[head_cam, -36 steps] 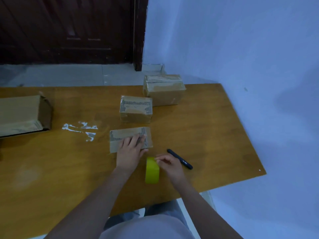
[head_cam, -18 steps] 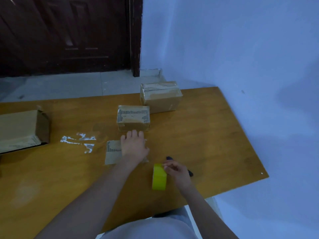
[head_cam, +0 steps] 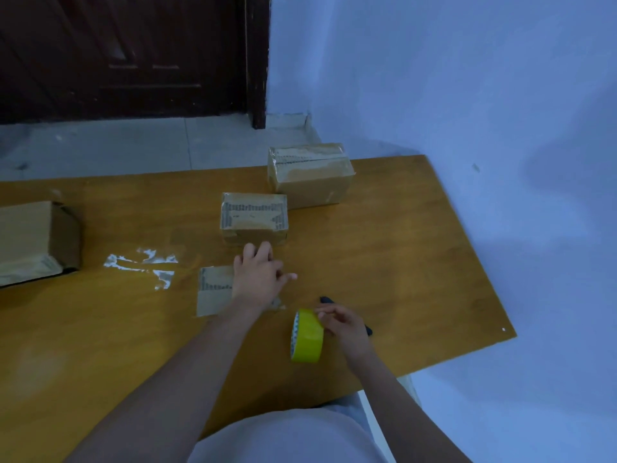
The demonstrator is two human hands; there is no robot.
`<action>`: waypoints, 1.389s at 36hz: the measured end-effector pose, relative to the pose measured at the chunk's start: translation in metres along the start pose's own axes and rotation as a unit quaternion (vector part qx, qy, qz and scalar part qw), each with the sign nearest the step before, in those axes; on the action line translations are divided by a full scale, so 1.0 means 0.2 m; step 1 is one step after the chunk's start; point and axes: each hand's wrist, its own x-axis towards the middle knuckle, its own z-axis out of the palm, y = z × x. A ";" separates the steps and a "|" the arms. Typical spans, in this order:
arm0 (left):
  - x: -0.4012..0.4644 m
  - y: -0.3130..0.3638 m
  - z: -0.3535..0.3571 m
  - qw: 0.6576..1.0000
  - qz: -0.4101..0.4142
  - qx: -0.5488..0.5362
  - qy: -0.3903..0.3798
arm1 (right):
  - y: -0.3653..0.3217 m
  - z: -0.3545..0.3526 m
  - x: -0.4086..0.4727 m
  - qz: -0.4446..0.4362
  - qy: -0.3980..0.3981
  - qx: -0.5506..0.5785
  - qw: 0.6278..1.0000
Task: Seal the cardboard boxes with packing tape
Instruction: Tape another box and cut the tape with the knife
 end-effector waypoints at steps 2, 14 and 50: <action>0.00 0.00 0.01 1.000 0.006 -0.005 0.009 | -0.01 0.00 0.00 0.001 -0.003 -0.003 1.000; -0.12 -0.08 0.04 0.968 0.175 -0.100 0.151 | -0.02 0.02 0.01 0.008 0.012 -0.018 1.000; -0.24 -0.26 -0.11 0.834 -0.276 -0.397 0.267 | -0.15 0.12 0.05 -0.057 -0.130 -0.184 0.973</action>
